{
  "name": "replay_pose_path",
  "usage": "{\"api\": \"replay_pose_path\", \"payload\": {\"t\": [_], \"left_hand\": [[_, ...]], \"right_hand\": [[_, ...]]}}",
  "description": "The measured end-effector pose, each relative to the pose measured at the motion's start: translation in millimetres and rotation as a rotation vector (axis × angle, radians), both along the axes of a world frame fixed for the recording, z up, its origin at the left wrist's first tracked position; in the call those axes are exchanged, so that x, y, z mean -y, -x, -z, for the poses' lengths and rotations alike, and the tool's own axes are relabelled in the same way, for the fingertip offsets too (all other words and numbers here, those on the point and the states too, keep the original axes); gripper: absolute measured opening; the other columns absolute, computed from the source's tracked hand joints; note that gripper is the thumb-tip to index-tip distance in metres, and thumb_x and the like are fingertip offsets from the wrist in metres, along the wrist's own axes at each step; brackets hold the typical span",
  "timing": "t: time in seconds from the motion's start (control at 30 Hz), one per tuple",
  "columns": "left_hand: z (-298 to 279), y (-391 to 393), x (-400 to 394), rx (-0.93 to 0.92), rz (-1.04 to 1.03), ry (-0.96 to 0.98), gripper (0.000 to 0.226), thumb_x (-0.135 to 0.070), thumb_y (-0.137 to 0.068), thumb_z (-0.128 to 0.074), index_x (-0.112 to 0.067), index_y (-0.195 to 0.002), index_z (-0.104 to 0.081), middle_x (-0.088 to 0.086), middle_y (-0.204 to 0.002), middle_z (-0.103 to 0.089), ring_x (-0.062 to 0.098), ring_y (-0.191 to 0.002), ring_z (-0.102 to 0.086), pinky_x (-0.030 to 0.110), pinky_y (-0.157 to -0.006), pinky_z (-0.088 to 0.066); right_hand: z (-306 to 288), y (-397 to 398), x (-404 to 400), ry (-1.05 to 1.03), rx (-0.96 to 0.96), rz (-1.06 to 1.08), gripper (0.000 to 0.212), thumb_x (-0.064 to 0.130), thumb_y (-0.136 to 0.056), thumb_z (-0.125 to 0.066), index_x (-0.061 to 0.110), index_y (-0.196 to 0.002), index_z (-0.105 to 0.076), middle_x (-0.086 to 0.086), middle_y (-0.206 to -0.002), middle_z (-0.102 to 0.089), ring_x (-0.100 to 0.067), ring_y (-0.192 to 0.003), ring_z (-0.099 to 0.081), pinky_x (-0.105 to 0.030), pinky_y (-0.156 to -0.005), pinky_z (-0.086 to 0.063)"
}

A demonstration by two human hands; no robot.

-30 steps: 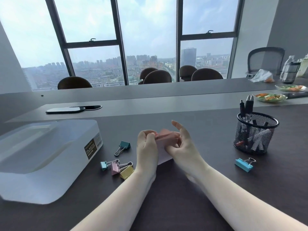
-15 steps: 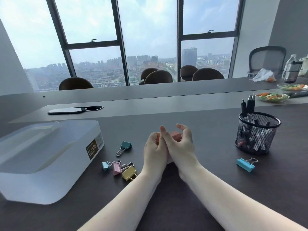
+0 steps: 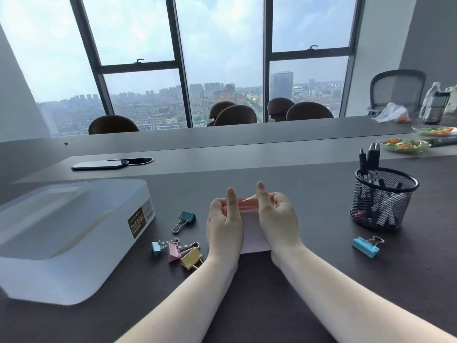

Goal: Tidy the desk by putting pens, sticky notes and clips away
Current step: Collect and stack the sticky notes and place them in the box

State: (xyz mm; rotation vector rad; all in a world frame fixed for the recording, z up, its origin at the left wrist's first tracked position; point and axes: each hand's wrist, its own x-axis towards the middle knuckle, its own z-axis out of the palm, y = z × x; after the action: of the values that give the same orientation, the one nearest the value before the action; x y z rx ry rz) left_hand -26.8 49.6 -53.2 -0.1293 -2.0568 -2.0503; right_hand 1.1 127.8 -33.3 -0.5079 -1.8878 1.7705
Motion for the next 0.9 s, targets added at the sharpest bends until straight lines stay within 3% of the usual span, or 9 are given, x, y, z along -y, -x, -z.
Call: {"api": "replay_pose_path", "payload": {"t": [0.13,0.23,0.4,0.47,0.53,0.63,0.7,0.8,0.9], "left_hand": [[-3.3,-6.4,-2.4,-0.022,0.061,-0.035,0.039,-0.057,-0.089,-0.043,-0.021,-0.089,-0.057,0.000,-0.093,-0.066,0.018,-0.089,-0.061,0.036,-0.085,-0.049],[-3.5,-10.2,-2.7,-0.039,0.103,-0.041,0.033,-0.055,-0.086,-0.052,-0.023,-0.084,-0.053,0.001,-0.088,-0.064,0.017,-0.082,-0.060,0.028,-0.073,-0.047],[-1.5,-7.1,-0.8,-0.062,0.047,-0.029,0.045,-0.065,-0.070,-0.057,-0.021,-0.077,-0.057,0.005,-0.081,-0.071,0.026,-0.083,-0.069,0.045,-0.080,-0.055],[-2.2,-7.1,-0.4,-0.063,0.012,-0.009,0.051,-0.067,-0.072,-0.053,-0.017,-0.079,-0.061,0.002,-0.078,-0.073,0.023,-0.081,-0.069,0.043,-0.080,-0.054],[-2.1,-6.9,-0.9,-0.045,0.016,-0.020,0.056,-0.069,-0.073,-0.049,-0.016,-0.080,-0.062,0.002,-0.078,-0.073,0.022,-0.080,-0.068,0.044,-0.081,-0.053],[-0.8,-5.2,-2.1,0.007,0.067,-0.079,0.055,-0.075,-0.071,-0.046,-0.022,-0.077,-0.061,0.005,-0.084,-0.075,0.027,-0.087,-0.070,0.054,-0.086,-0.054],[-0.3,-5.0,-2.3,0.023,0.074,-0.094,0.047,-0.074,-0.071,-0.046,-0.029,-0.070,-0.059,0.005,-0.081,-0.074,0.028,-0.084,-0.070,0.059,-0.086,-0.053],[0.4,-4.8,-2.3,0.019,0.075,-0.102,0.040,-0.070,-0.071,-0.047,-0.032,-0.067,-0.057,0.009,-0.080,-0.073,0.032,-0.082,-0.069,0.064,-0.083,-0.052],[0.2,-4.2,-2.2,0.017,0.045,-0.097,0.038,-0.063,-0.079,-0.047,-0.027,-0.071,-0.058,0.009,-0.081,-0.072,0.035,-0.086,-0.068,0.059,-0.085,-0.052]], "right_hand": [[3.1,0.3,-4.2,-0.034,-0.015,0.021,0.054,0.061,-0.091,-0.032,0.019,-0.085,-0.065,0.003,-0.087,-0.070,-0.018,-0.090,-0.064,-0.041,-0.090,-0.051],[4.2,-3.4,-0.3,0.064,-0.041,-0.022,0.053,0.060,-0.092,-0.028,0.021,-0.087,-0.063,0.003,-0.089,-0.070,-0.017,-0.091,-0.065,-0.037,-0.088,-0.051],[6.7,-4.4,2.7,0.227,-0.056,-0.073,0.043,0.059,-0.092,-0.033,0.027,-0.100,-0.060,0.000,-0.105,-0.068,-0.018,-0.101,-0.063,-0.038,-0.095,-0.049],[3.1,-5.9,2.1,0.135,-0.088,-0.038,0.033,0.050,-0.096,-0.035,0.028,-0.085,-0.058,0.006,-0.090,-0.065,-0.011,-0.089,-0.061,-0.029,-0.082,-0.048],[-2.0,-8.0,2.6,0.018,-0.147,-0.013,0.025,0.043,-0.096,-0.039,0.029,-0.085,-0.056,0.009,-0.087,-0.064,-0.009,-0.086,-0.060,-0.019,-0.072,-0.044],[-2.5,-6.9,4.3,-0.167,-0.174,-0.010,0.024,0.040,-0.093,-0.049,0.025,-0.110,-0.057,0.010,-0.113,-0.061,-0.009,-0.107,-0.056,-0.018,-0.080,-0.040],[-1.0,-5.3,6.6,-0.271,-0.176,0.000,0.027,0.040,-0.091,-0.053,0.026,-0.114,-0.056,0.014,-0.115,-0.057,-0.008,-0.109,-0.054,-0.020,-0.087,-0.038],[0.3,-4.1,7.5,-0.383,-0.160,0.026,0.011,0.040,-0.089,-0.056,0.029,-0.091,-0.057,0.010,-0.098,-0.066,-0.012,-0.094,-0.061,-0.025,-0.079,-0.048],[2.7,-1.0,3.1,-0.425,-0.134,0.045,0.009,0.025,-0.091,-0.054,0.023,-0.082,-0.055,0.006,-0.084,-0.065,-0.015,-0.081,-0.060,-0.014,-0.063,-0.041]]}}
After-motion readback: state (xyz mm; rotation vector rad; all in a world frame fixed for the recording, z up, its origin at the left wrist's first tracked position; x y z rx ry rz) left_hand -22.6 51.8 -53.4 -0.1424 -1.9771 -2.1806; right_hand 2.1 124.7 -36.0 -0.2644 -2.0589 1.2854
